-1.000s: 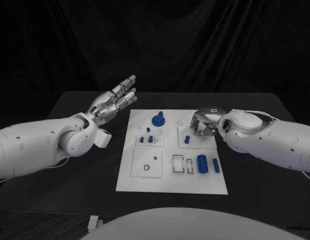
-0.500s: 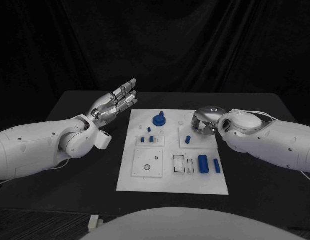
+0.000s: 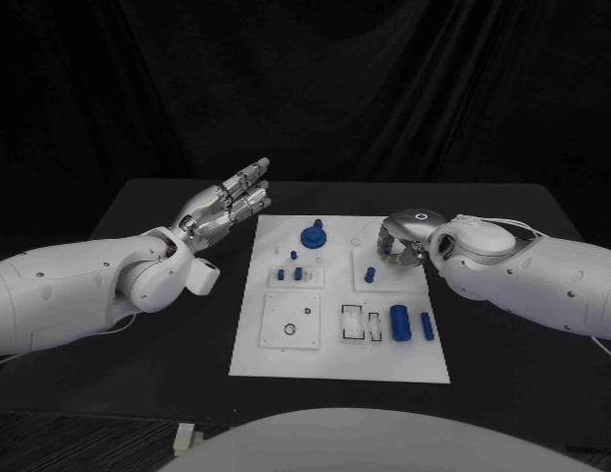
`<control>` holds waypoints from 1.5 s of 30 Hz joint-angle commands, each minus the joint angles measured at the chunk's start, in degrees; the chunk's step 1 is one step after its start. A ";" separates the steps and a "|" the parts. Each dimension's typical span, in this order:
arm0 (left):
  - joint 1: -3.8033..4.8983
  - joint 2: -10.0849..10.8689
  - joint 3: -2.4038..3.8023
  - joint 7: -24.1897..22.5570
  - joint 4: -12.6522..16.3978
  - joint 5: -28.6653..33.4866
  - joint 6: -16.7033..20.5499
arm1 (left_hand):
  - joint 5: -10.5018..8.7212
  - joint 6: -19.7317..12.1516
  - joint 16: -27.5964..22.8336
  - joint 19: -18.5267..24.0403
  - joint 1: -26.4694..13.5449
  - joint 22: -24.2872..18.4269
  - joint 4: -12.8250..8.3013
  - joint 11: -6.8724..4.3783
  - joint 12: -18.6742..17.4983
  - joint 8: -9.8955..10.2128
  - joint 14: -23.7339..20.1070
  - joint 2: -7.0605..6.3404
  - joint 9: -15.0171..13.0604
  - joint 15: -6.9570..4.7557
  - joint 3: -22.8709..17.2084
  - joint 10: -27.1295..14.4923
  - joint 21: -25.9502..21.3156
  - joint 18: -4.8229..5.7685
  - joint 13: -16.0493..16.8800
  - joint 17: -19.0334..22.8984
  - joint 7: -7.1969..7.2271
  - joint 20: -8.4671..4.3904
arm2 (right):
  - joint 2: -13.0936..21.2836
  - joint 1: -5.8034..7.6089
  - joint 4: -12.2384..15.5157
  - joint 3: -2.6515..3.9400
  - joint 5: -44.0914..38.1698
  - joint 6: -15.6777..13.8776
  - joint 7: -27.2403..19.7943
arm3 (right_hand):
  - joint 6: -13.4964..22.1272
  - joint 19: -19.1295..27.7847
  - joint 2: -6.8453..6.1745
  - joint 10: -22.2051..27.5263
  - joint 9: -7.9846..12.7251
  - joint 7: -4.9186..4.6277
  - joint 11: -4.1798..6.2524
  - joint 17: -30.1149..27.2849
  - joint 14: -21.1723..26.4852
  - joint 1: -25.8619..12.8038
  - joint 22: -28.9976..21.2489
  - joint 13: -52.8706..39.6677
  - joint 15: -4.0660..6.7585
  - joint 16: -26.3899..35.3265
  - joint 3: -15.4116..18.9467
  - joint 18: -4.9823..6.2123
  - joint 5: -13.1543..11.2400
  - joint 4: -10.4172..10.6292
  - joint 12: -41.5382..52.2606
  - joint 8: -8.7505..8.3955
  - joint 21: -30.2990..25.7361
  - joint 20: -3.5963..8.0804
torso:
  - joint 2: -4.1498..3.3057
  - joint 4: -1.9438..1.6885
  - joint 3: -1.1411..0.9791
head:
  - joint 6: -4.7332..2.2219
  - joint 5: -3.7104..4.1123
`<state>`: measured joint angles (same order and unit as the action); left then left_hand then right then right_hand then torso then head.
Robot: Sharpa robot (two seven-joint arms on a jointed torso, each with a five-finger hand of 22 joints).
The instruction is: Assemble the parts on the task board
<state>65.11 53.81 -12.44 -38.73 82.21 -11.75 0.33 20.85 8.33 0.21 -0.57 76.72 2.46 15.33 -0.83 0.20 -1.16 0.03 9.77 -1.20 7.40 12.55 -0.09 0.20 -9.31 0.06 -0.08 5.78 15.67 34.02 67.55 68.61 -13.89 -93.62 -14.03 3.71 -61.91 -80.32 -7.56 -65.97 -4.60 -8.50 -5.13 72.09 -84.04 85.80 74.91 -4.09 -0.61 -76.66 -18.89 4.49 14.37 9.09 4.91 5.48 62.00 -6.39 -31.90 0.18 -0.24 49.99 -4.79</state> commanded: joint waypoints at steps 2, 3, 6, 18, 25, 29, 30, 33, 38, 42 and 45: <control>-0.13 -0.19 0.06 -3.19 -0.02 0.44 -1.00 | 0.49 -0.08 -0.21 0.00 0.60 0.09 -0.27 0.48 -0.20 -0.14 -0.03 -0.03 -0.10 0.61 0.11 0.09 0.41 -1.07 -0.06 0.08 -0.45 0.53 | 0.09 -0.51 -0.16 -0.26 -0.36 1.75 0.74 | 0.44 0.68 -0.46 -0.38 0.19 -0.07 -0.16 -0.81 -0.46 -0.48 7.34 0.14 0.05 0.74 -0.28 1.17 -0.41 0.11 -0.52 -0.60 -1.00 -0.01 | 0.00 0.01 -0.01 | 0.01 -0.05; -0.14 -0.22 0.06 -3.18 -0.05 0.44 -1.02 | 0.64 -0.02 -0.21 -0.02 0.70 0.11 -0.33 0.50 -0.20 -0.15 -0.03 -0.03 -0.11 0.65 0.12 0.09 0.41 -1.06 -0.06 0.08 -0.51 0.57 | 0.09 -0.51 -0.17 -0.26 -0.36 1.87 0.77 | 0.60 0.72 -0.59 -0.35 0.26 -0.13 -0.20 -0.94 -0.42 -0.61 7.30 0.18 0.02 0.87 -0.30 1.18 -0.47 0.16 -0.62 -0.75 -1.13 -0.02 | 0.00 0.00 0.00 | 0.01 -0.08; -0.16 -0.27 0.06 -3.16 -0.10 0.44 -1.08 | 0.74 0.05 -0.21 -0.03 0.77 0.11 -0.37 0.51 -0.20 -0.17 -0.03 0.00 -0.12 0.68 0.12 0.09 0.41 -1.06 -0.06 0.08 -0.57 0.60 | 0.08 -0.51 -0.18 -0.26 -0.36 2.02 0.78 | 0.85 0.78 -0.84 -0.29 0.40 -0.24 -0.28 -1.19 -0.35 -0.86 7.22 0.25 -0.03 1.11 -0.32 1.19 -0.69 0.28 -0.81 -1.01 -1.36 -0.06 | 0.00 -0.01 -0.01 | 0.01 -0.09; -0.24 -0.34 0.06 -2.94 -0.22 0.44 -1.40 | 2.18 0.66 -0.21 -0.21 1.67 0.40 -1.05 0.94 -0.20 -0.27 -0.03 0.27 -0.20 1.07 0.10 0.09 0.51 -1.02 -0.06 0.08 -1.32 0.78 | 0.06 -0.51 -0.30 -0.26 -0.36 2.52 1.00 | 0.03 1.06 -0.88 -1.07 0.34 0.06 -0.04 -2.01 -0.13 -0.35 6.91 0.23 0.13 1.88 -1.09 1.36 -0.50 -0.16 -0.85 -0.90 -2.46 0.03 | 0.06 -0.01 0.00 | 0.01 -0.01; -0.29 -0.39 0.06 -2.84 -0.28 0.44 -1.42 | 2.79 0.86 -0.21 -0.30 2.02 0.54 -1.36 0.97 -0.20 -0.30 -0.03 0.33 -0.23 1.21 0.10 0.09 0.55 -1.01 -0.06 0.08 -1.51 0.85 | 0.13 -0.52 -0.33 -0.26 -0.36 2.25 1.07 | -0.39 1.06 -1.08 -1.64 0.25 0.11 0.06 -2.12 -0.11 -1.01 6.85 0.19 0.21 2.07 -1.06 1.36 -1.69 0.11 -0.84 -0.92 -2.72 0.11 | 0.04 0.00 0.01 | 0.01 -0.20; -0.32 -0.39 0.06 -2.76 -0.31 0.44 -1.43 | 3.01 0.88 -0.21 -0.33 2.08 0.60 -1.41 1.00 -0.20 -0.30 -0.03 0.40 -0.23 1.29 0.11 0.09 0.57 -1.00 -0.06 0.08 -1.56 0.87 | 0.21 -0.53 -0.34 -0.26 -0.36 2.10 1.12 | -0.40 1.07 -1.21 -1.67 0.26 0.12 0.05 -2.20 -0.11 -1.41 6.80 0.19 0.21 2.14 -0.89 1.37 -2.18 0.34 -0.89 -0.99 -2.89 0.11 | 0.06 -0.01 -0.01 | 0.01 -0.11; -0.33 -0.39 0.06 -2.73 -0.32 0.44 -1.42 | 3.11 0.92 -0.21 -0.36 2.12 0.65 -1.44 1.02 -0.20 -0.31 -0.03 0.42 -0.23 1.34 0.11 0.09 0.59 -1.00 -0.06 0.08 -1.59 0.89 | 0.24 -0.53 -0.35 -0.26 -0.36 2.14 1.16 | -0.40 1.07 -1.21 -1.67 0.26 0.12 0.05 -2.20 -0.11 -1.41 6.80 0.19 0.21 2.14 -0.89 1.37 -2.18 0.34 -0.89 -0.99 -2.89 0.11 | 0.06 0.00 -0.01 | 0.01 -0.06; -0.35 -0.42 0.06 -2.66 -0.35 0.44 -1.44 | 3.29 0.96 -0.21 -0.43 2.21 0.79 -1.53 1.10 -0.20 -0.31 -0.03 0.43 -0.24 1.47 0.13 0.09 0.63 -1.01 -0.06 0.08 -1.66 0.93 | 0.29 -0.55 -0.37 -0.26 -0.36 2.44 1.33 | -0.33 1.14 -1.27 -1.59 0.28 0.13 0.05 -2.40 -0.06 -1.45 6.75 0.21 0.21 2.30 -0.87 1.41 -2.23 0.36 -0.96 -1.06 -3.11 0.11 | 0.07 0.03 0.00 | 0.01 0.02; -0.41 -0.46 0.06 -2.57 -0.13 0.44 -1.60 | 3.45 1.10 -0.21 -0.53 2.25 0.96 -1.56 1.24 -0.20 -0.33 -0.03 0.54 -0.26 1.60 0.14 0.09 0.69 -1.01 -0.06 0.08 -1.75 0.98 | 0.44 -0.58 -0.38 -0.27 -0.36 2.71 1.50 | -0.04 1.24 -1.39 -1.34 0.34 0.08 -0.03 -2.61 0.02 -1.83 6.64 0.25 0.16 2.51 -0.74 1.45 -2.57 0.58 -1.10 -1.28 -3.50 0.09 | 0.04 0.00 0.02 | 0.01 0.39; -0.44 -0.52 0.06 -2.54 -0.15 0.44 -1.68 | 3.62 1.16 -0.21 -0.60 2.30 1.08 -1.60 1.31 -0.20 -0.34 -0.03 0.59 -0.26 1.68 0.15 0.09 0.74 -1.02 -0.06 0.08 -1.81 1.00 | 0.50 -0.60 -0.37 -0.27 -0.36 2.67 1.42 | -0.03 1.42 -1.28 -1.30 0.34 0.15 0.03 -3.18 0.23 -1.59 6.48 0.24 0.17 2.99 -0.90 1.55 -2.57 0.45 -1.11 -1.33 -4.09 0.09 | 0.00 0.00 0.01 | 0.01 0.44; -0.45 -0.55 0.06 -2.49 -0.25 0.44 -1.71 | 3.82 1.19 -0.21 -0.67 2.39 1.17 -1.69 1.38 -0.20 -0.34 -0.03 0.61 -0.27 1.76 0.15 0.09 0.78 -1.02 -0.06 0.08 -1.86 1.02 | 0.49 -0.61 -0.35 -0.27 -0.36 2.58 1.32 | -0.15 1.56 -1.21 -1.38 0.31 0.18 0.07 -3.43 0.34 -1.33 6.37 0.22 0.21 3.24 -1.06 1.62 -2.37 0.29 -1.06 -1.29 -4.51 0.10 | -0.03 0.00 -0.02 | 0.01 0.35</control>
<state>64.75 53.36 -12.43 -38.76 81.91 -11.72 -0.65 24.40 9.42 0.21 -0.99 78.48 3.57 14.05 0.21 0.20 -1.16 0.02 10.51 -1.37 8.62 12.70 -0.02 0.63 -9.31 0.05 -0.07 4.29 16.48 34.31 67.55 68.43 -13.81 -93.64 -13.73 3.84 -61.93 -79.12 -8.99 -67.26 -4.27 -8.48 -5.01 68.69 -84.04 84.36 74.94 -3.82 -0.62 -73.69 -19.52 5.40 11.93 9.41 4.04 4.37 57.68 -6.36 -31.88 0.18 -0.24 49.99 -4.35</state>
